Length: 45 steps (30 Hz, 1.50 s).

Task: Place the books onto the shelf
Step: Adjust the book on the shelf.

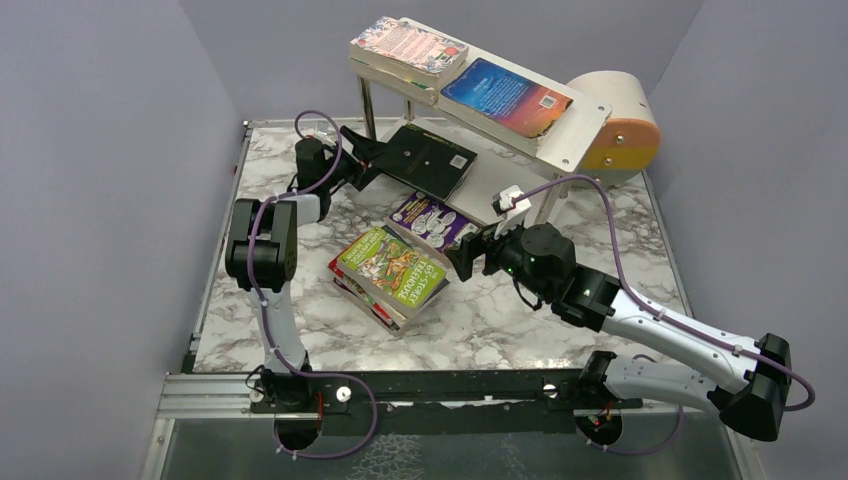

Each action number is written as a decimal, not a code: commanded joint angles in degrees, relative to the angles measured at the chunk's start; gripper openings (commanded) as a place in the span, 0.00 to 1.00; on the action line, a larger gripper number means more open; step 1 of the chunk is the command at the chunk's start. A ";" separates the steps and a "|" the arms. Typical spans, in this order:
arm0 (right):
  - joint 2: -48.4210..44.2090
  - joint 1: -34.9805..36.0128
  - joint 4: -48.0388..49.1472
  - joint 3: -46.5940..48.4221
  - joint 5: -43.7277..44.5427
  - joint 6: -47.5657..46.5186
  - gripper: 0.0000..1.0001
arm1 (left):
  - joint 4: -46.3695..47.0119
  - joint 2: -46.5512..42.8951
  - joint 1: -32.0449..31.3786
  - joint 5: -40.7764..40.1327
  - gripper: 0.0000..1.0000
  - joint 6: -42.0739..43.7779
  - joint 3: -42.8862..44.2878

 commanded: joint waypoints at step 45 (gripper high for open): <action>-2.98 0.30 1.56 -3.10 0.98 2.11 1.00 | -39.39 -9.99 -6.98 0.85 0.99 25.76 12.83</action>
